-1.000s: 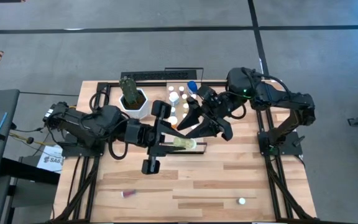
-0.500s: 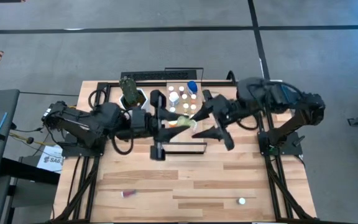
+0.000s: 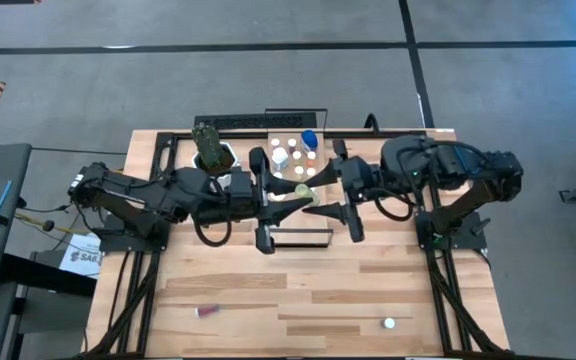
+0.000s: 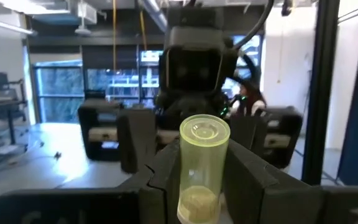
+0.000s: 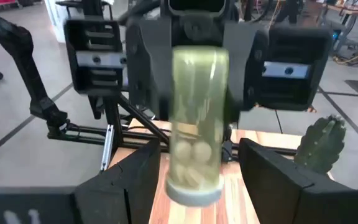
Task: Pick and place medicine bottles onto shelf by color
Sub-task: Put the yellow pill bottle on the shelf
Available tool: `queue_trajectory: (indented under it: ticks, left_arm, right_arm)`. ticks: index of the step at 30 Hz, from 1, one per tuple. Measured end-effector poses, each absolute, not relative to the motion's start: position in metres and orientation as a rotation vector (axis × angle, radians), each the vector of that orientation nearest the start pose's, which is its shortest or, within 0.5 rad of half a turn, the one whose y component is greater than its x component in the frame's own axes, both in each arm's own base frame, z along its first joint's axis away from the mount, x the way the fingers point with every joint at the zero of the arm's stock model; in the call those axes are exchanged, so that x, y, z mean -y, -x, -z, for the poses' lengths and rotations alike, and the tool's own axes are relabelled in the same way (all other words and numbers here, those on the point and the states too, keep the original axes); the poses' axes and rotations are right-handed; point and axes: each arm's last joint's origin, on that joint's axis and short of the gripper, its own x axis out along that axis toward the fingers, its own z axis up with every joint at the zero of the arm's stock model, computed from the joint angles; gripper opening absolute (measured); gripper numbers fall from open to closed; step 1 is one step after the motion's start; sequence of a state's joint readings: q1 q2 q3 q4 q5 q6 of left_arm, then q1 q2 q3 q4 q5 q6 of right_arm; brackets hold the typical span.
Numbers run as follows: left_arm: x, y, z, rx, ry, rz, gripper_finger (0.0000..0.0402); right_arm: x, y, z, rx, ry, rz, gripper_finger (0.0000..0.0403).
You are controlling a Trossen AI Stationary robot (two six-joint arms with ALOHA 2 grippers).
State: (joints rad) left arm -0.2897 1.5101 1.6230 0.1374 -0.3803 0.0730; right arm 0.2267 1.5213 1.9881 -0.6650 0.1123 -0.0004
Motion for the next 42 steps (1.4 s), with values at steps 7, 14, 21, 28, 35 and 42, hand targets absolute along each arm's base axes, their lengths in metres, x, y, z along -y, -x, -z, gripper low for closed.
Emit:
queue_trajectory:
  ticks: [7, 14, 21, 28, 35, 42]
  left_arm:
    - [0.084, -0.322, -0.476, 0.218, 0.021, -0.114, 0.0085]
    - [0.085, -0.322, -0.476, 0.218, 0.020, -0.102, 0.0085]
    - [0.085, -0.322, -0.476, 0.219, 0.018, -0.087, 0.0085]
    - [0.085, -0.322, -0.476, 0.219, 0.018, -0.087, 0.0085]
    - [0.085, -0.322, -0.476, 0.219, 0.068, -0.083, 0.0089]
    - [0.087, -0.323, -0.469, 0.150, 0.121, -0.075, 0.0138]
  right_arm:
    - [-0.065, -0.288, -0.512, -0.191, 0.007, -0.118, 0.0240]
    - [-0.065, -0.289, -0.511, -0.196, 0.008, -0.117, 0.0239]
    - [-0.065, -0.289, -0.511, -0.197, 0.005, -0.117, 0.0209]
    - [-0.065, -0.289, -0.511, -0.196, 0.005, -0.117, 0.0149]
    - [-0.066, -0.288, -0.511, -0.199, 0.006, -0.120, 0.0123]
    - [-0.062, -0.273, -0.507, -0.297, -0.026, -0.109, 0.0133]
